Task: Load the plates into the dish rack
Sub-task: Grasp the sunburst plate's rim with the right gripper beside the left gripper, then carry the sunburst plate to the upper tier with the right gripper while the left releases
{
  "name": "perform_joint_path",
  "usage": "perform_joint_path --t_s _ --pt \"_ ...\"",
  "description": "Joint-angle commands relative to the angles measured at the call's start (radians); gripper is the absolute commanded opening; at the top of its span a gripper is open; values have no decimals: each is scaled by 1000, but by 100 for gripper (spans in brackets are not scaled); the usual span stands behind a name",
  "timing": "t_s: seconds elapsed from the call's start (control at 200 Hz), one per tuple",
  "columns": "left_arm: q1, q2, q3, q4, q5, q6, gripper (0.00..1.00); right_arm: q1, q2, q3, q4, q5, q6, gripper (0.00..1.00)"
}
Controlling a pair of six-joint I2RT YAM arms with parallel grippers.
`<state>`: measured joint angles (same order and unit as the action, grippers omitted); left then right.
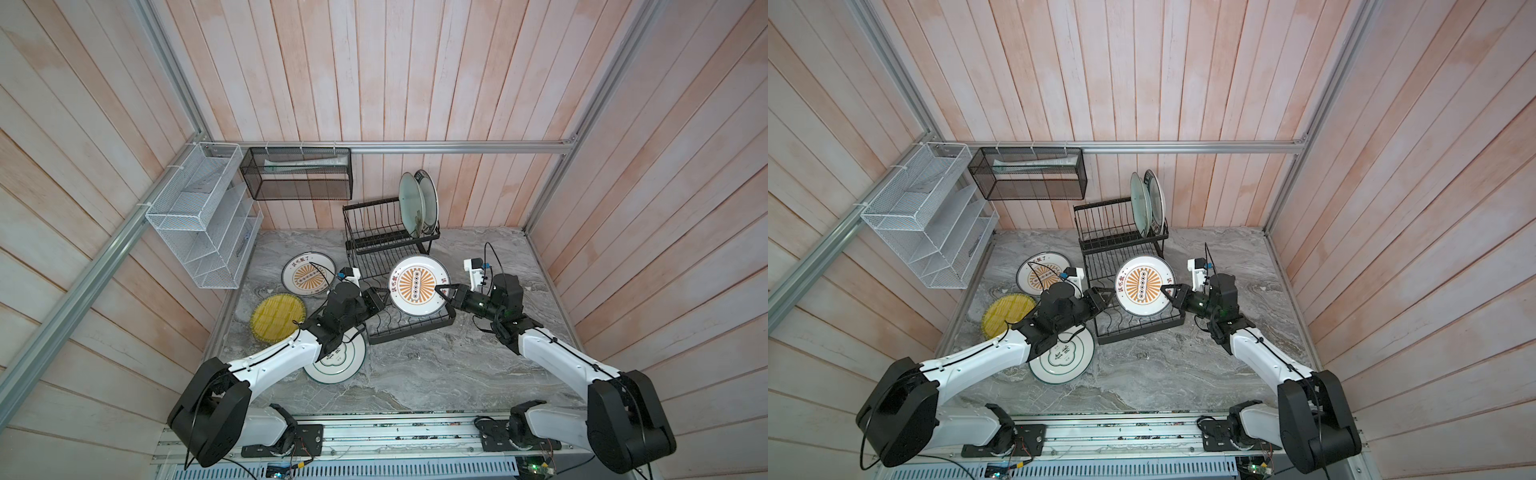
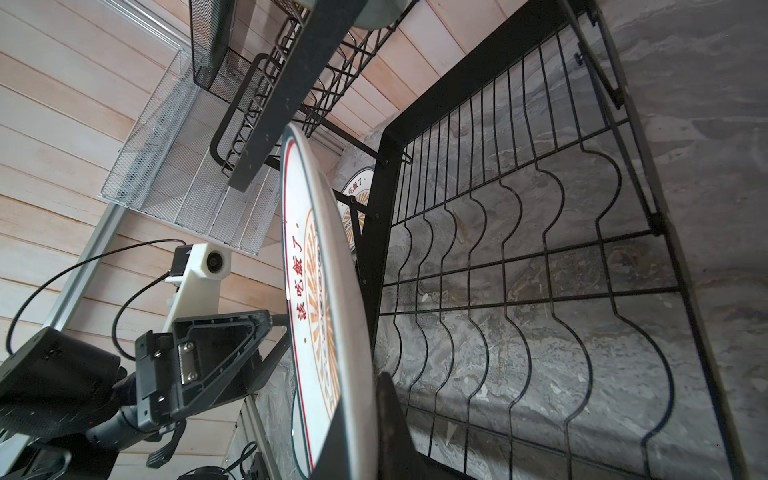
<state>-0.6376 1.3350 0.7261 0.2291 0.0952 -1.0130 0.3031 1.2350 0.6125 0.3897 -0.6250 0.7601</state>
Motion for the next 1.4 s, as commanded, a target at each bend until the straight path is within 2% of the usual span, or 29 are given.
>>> perform_joint_path --t_s 0.0,0.34,0.76,0.915,1.17,1.395 --pt "-2 -23 -10 -43 -31 45 43 11 -36 45 -41 23 -45 0" --pt "-18 -71 21 -190 -114 149 42 20 -86 86 -150 52 -115 0" --pt "-41 -135 -19 -136 -65 305 43 24 -166 184 -239 66 -228 0" --pt "-65 -143 5 -190 -121 339 43 26 -170 265 -281 88 -264 0" --pt "-93 -159 -4 -205 -132 343 43 67 -124 440 -345 235 -330 0" --pt "-108 -185 -9 -227 -135 352 42 159 -33 595 -385 532 -386 0"
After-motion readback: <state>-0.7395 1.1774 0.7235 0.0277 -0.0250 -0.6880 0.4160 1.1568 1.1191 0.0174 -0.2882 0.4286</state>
